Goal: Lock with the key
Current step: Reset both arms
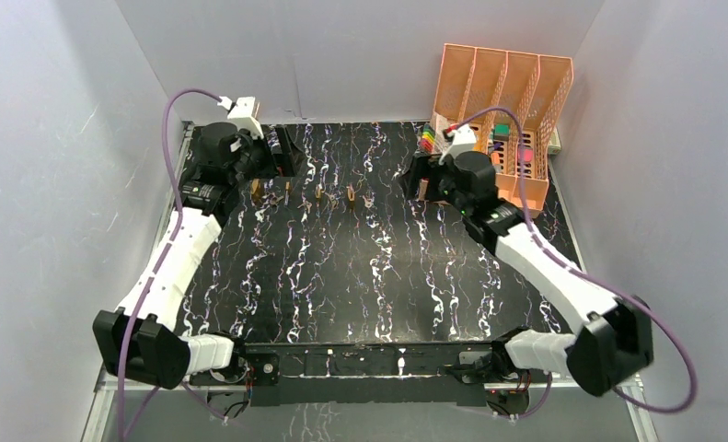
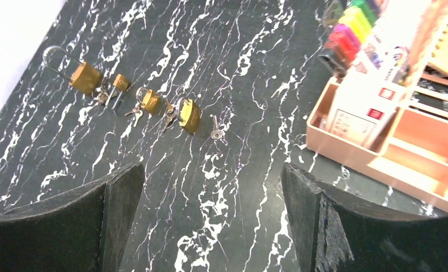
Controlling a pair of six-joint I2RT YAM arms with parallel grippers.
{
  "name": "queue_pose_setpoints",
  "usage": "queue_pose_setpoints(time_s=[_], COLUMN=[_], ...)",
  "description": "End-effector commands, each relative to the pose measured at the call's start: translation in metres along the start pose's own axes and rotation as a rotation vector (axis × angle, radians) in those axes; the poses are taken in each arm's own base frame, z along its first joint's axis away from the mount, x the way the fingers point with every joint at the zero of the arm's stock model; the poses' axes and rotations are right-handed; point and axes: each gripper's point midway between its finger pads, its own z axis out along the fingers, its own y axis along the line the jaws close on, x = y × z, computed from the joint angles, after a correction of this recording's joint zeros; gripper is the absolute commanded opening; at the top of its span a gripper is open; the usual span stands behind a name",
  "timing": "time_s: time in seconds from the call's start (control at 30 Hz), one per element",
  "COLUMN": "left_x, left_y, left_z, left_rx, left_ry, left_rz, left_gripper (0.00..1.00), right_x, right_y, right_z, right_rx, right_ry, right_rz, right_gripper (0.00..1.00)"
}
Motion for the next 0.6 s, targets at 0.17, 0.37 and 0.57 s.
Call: queue_pose_setpoints(time_s=[0.17,0.37,0.57], left_x=[-0.005,-0.006,-0.010], left_y=[-0.002,-0.002,-0.002], left_z=[-0.044,-0.056,-0.062], left_rx=[0.144,0.124,0.115], left_ry=[-0.093,-0.120,-0.135], left_rz=[-0.006,-0.022,-0.019], left_gripper=[0.98,0.98,0.98], right_x=[-0.011,-0.009,-0.014], right_y=[-0.022,-0.027,-0.024], right_z=[-0.064,-0.068,-0.068], right_rx=[0.130,0.154,0.143], right_ry=[-0.017,-0.009,-0.021], right_rz=[-0.019,-0.035,-0.036], right_gripper=[0.99,0.99,0.99])
